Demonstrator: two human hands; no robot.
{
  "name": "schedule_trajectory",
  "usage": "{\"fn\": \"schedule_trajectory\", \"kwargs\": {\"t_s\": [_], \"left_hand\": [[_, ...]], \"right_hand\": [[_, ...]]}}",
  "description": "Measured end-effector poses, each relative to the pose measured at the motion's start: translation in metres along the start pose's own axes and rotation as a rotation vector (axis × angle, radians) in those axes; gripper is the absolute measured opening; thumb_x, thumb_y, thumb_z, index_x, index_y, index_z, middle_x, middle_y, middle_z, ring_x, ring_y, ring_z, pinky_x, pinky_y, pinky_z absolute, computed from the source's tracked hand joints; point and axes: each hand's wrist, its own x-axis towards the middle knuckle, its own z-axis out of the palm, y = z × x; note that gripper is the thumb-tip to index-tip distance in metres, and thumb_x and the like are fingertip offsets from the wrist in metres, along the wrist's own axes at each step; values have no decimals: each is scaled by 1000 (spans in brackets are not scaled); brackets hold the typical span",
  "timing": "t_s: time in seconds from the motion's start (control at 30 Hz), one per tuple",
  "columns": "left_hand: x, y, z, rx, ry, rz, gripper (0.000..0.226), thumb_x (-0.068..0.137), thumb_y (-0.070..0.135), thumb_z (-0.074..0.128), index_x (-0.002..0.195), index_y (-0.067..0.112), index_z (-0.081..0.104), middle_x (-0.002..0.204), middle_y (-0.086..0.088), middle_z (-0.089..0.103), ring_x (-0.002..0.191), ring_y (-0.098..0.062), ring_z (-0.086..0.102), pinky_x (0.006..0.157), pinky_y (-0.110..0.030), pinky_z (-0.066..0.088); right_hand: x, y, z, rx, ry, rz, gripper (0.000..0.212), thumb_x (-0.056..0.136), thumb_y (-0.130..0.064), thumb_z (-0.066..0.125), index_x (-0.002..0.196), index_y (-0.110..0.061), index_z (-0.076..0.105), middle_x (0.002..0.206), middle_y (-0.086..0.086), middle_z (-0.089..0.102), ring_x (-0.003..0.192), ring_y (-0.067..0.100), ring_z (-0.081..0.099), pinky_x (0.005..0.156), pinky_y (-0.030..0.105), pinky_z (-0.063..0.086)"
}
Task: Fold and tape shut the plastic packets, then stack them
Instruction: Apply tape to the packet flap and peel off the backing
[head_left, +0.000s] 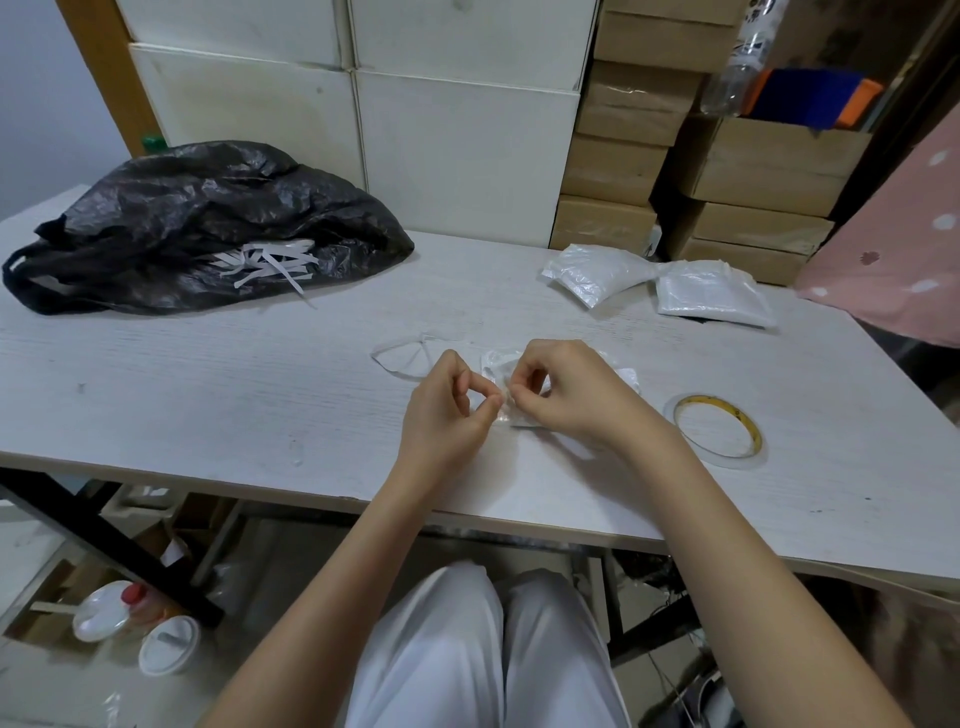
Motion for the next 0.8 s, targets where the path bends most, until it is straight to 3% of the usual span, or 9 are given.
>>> {"fn": "schedule_trajectory", "kwargs": {"t_s": [0.1,0.17,0.27,0.33,0.43,0.57,0.73,0.8], "left_hand": [[-1,1,-1,3,-28,3,29,78,8,60,71,28,41,72,6,64,53,-15,42,61,-32,41],[-1,2,-1,101,-78,8,26,78,8,56,82,34,55,74,8,59,51,-9,41,60,-30,40],[0,6,3,312,-138,-46,29,83,10,51,89,34,66,82,9,55,62,-6,47,63,-25,36],[1,8,5,400,-136,-75,29,85,13,49,91,33,68,87,7,56,72,-10,52,65,-26,37],[0,9,6,461,-126,-69,28,87,15,47,92,34,68,90,6,58,79,-15,55,66,-27,40],[-1,10,7,467,-120,-70,29,86,14,47,91,33,67,88,6,57,78,-14,54,66,-27,38],[-1,10,8,469,-124,-89,28,86,14,47,92,33,67,88,8,55,74,-11,52,66,-26,34],[-2,10,8,472,-123,-92,28,87,15,46,92,33,67,87,8,54,73,-10,50,65,-25,33]], "right_hand": [[-4,-1,0,63,69,45,6,77,-12,61,74,-8,63,79,1,64,76,17,60,73,37,52],[-8,2,0,174,142,102,5,79,-9,59,75,-6,61,80,4,63,77,19,61,75,38,52],[-18,9,2,429,194,179,8,87,-9,55,79,-7,57,92,2,64,82,20,65,82,40,55],[-25,10,2,577,233,204,12,93,-10,51,84,-3,54,100,3,65,87,20,66,82,34,56],[-32,9,-4,743,368,177,15,96,-5,44,82,-6,49,97,9,66,93,20,65,83,32,55],[-40,17,-18,651,492,126,21,94,-3,45,79,-17,49,80,-3,61,86,11,63,89,39,50],[-56,34,-36,618,546,174,24,96,-4,41,80,-21,45,67,-8,56,70,12,64,75,37,55],[-63,44,-44,458,536,195,23,96,-7,41,81,-24,44,70,-9,53,66,11,59,75,41,55]]}}
